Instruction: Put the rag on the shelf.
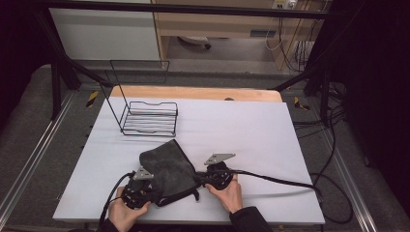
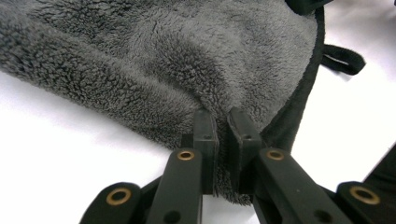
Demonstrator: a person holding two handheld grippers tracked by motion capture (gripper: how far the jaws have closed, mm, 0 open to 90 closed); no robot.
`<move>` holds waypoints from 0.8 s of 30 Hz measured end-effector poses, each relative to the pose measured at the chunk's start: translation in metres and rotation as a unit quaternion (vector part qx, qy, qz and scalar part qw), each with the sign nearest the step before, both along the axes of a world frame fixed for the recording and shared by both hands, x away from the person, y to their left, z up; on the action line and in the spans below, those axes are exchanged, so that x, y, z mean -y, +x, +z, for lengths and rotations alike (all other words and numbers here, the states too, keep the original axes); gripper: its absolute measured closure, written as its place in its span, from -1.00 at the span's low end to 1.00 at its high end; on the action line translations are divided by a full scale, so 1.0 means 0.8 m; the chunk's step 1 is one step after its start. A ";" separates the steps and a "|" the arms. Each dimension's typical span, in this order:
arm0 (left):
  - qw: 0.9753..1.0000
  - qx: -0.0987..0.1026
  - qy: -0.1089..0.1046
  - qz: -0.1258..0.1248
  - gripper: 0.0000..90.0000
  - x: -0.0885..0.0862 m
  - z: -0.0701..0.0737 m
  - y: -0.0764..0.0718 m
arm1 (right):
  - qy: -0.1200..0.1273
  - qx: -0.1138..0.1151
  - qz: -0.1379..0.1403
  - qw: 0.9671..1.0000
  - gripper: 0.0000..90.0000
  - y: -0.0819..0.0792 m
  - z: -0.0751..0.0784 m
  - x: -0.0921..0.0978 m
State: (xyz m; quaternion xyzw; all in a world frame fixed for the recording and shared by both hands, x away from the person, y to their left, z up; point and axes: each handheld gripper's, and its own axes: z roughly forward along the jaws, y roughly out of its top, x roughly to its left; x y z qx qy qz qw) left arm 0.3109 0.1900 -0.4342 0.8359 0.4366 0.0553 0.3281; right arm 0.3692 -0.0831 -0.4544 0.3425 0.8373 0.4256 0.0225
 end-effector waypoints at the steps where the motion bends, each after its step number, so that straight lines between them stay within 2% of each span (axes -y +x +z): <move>1: 1.000 0.001 0.004 -0.009 0.86 -0.007 0.003 0.000 | 0.003 -0.002 0.001 1.000 0.74 -0.001 0.001 0.000; 2: 1.000 0.001 0.004 -0.009 0.86 -0.007 0.003 0.000 | 0.003 -0.002 0.001 1.000 0.74 -0.001 0.001 0.000; 4: 1.000 0.004 0.012 -0.014 0.87 -0.018 0.007 -0.002 | 0.016 0.004 0.006 1.000 0.51 -0.004 0.008 -0.001; 6: 1.000 0.001 0.018 -0.023 0.87 -0.025 0.009 -0.002 | 0.028 0.026 -0.002 0.999 0.26 -0.004 0.017 -0.001; 9: 0.999 0.001 0.023 -0.033 0.87 -0.035 0.011 -0.001 | 0.046 0.051 -0.017 0.997 0.04 0.005 0.033 -0.002; 12: 0.999 0.002 0.028 -0.039 0.86 -0.043 0.013 0.001 | 0.048 0.062 -0.022 0.997 -0.05 0.025 0.041 -0.014; 16: 0.999 0.006 0.028 -0.044 0.86 -0.053 0.010 0.001 | 0.046 0.057 -0.022 0.997 -0.06 0.049 0.040 -0.039; 17: 0.999 0.006 0.026 -0.043 0.86 -0.054 0.009 0.001 | 0.036 0.057 -0.021 0.998 -0.07 0.068 0.035 -0.058; 20: 0.999 0.012 0.027 -0.042 0.85 -0.057 0.009 -0.001 | 0.010 0.056 -0.032 0.998 -0.05 0.099 0.020 -0.079; 22: 0.999 0.016 0.028 -0.043 0.85 -0.060 0.008 -0.003 | 0.008 0.044 -0.035 0.998 -0.03 0.113 0.009 -0.087; 24: 0.999 0.016 0.025 -0.040 0.85 -0.061 0.008 -0.003 | 0.010 0.043 -0.035 0.998 -0.01 0.118 0.004 -0.089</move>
